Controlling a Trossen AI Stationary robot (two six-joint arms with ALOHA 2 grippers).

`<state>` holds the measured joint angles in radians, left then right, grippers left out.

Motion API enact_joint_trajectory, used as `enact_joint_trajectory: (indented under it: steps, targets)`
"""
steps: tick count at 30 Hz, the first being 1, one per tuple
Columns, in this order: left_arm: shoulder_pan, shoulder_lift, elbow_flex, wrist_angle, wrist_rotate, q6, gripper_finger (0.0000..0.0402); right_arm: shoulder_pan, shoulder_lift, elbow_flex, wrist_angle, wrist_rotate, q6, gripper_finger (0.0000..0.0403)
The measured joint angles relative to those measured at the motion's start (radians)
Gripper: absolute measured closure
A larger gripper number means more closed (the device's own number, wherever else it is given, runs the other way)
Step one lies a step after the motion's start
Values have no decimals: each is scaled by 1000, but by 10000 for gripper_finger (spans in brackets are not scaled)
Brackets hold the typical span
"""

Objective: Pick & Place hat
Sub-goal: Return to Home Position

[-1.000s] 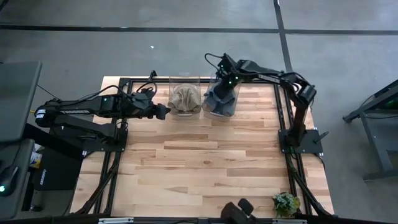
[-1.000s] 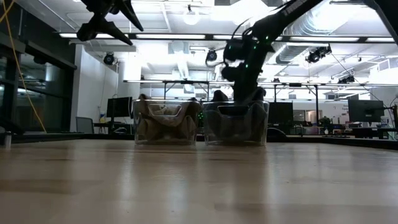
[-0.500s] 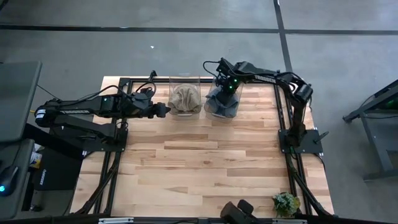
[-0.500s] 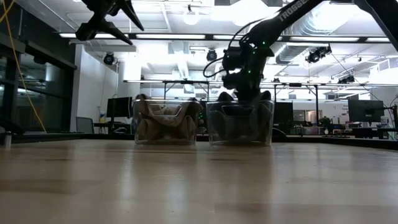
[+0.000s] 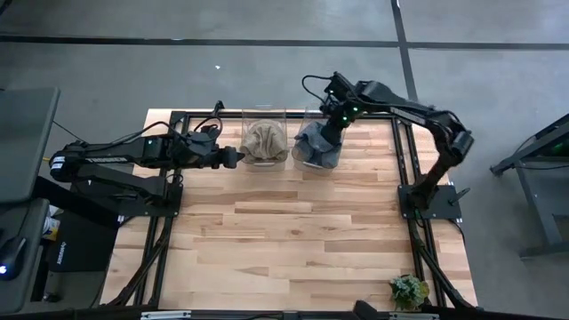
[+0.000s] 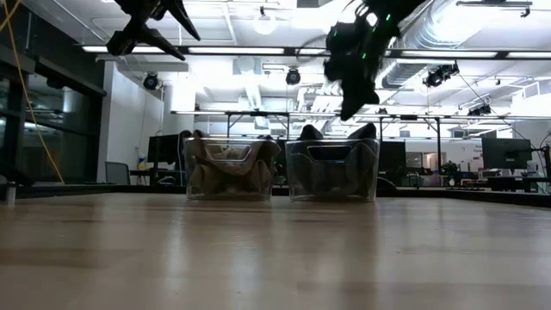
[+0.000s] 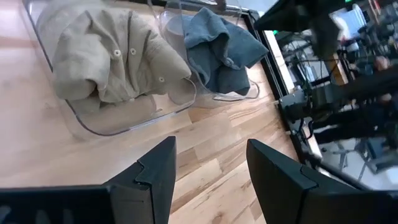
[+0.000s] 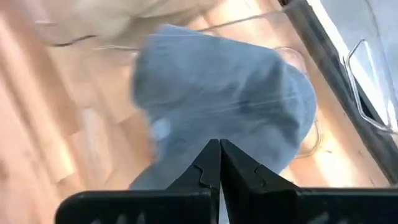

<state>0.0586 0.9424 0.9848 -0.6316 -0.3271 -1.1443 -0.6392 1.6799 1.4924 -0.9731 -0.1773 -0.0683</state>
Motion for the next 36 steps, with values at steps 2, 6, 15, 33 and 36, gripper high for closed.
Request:
enact_joint_trajectory:
  steps: [2,6,15,33,36]
  targets:
    - [0,-15,-1,0,3,44,224,26,-53,-1,-25,-4,9,403]
    - [0,-43,-17,16,45,98,225,104,-164,-1,-46,4,22,403]
    - [0,-319,-354,247,149,45,225,323,-364,-173,244,-18,162,403]
    - [0,-940,-704,413,233,13,225,546,-941,-1119,1363,332,609,403]
    - [0,-928,-709,398,286,11,225,585,-1012,-1182,1449,420,598,403]
